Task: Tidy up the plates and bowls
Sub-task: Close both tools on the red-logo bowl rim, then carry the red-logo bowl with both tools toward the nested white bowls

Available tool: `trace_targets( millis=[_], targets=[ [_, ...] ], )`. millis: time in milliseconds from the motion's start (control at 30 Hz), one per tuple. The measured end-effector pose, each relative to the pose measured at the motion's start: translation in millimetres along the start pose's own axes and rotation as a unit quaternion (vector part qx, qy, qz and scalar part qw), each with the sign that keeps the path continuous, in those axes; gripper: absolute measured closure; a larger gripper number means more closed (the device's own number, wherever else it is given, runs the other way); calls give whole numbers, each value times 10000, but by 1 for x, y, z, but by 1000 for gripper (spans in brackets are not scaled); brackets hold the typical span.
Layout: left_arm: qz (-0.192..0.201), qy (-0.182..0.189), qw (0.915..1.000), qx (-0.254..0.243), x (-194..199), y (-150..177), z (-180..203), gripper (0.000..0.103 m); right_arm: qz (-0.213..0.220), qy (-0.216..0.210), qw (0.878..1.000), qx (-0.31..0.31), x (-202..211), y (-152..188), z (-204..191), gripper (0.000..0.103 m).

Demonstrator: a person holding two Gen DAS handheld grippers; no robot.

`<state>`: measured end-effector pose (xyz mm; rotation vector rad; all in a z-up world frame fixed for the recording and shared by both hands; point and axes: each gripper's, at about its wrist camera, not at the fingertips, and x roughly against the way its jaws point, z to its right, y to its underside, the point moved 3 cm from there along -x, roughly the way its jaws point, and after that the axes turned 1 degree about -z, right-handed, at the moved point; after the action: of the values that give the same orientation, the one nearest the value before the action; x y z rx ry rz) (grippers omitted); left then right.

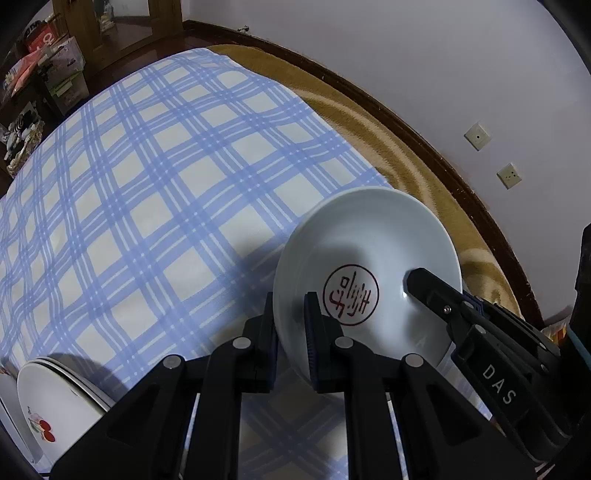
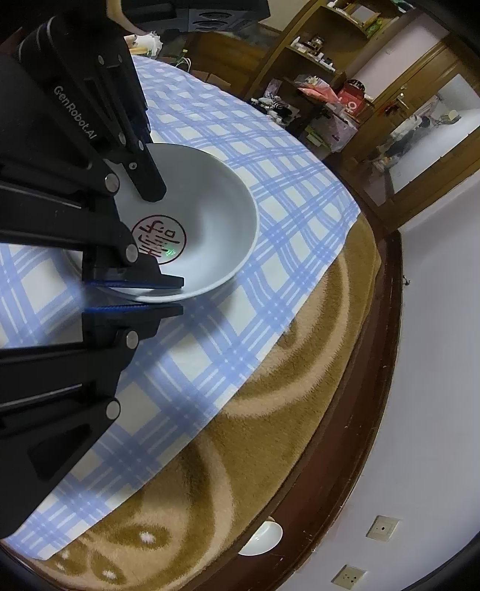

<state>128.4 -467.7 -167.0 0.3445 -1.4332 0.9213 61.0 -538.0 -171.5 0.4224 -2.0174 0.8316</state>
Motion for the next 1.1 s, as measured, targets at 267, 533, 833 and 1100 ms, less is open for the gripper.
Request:
trace_targets(
  millis=[267,533,833,1100],
  targets=[
    [182,-19,9998,43,20,-2,-2,90,162,-125,9998,41,11,-2,-8,95],
    [297,-102,9994,172,38,6,-18,90,288,-149,9989,331,21,0,-33,95],
    [501,-201,9979,348,65,16,-42,90,375,-317,9967,639,29,7,-65,95],
    [547,-322,9966,529,88,35,-71,90,402,-488,9932,974,33,15,-102,95]
  ],
)
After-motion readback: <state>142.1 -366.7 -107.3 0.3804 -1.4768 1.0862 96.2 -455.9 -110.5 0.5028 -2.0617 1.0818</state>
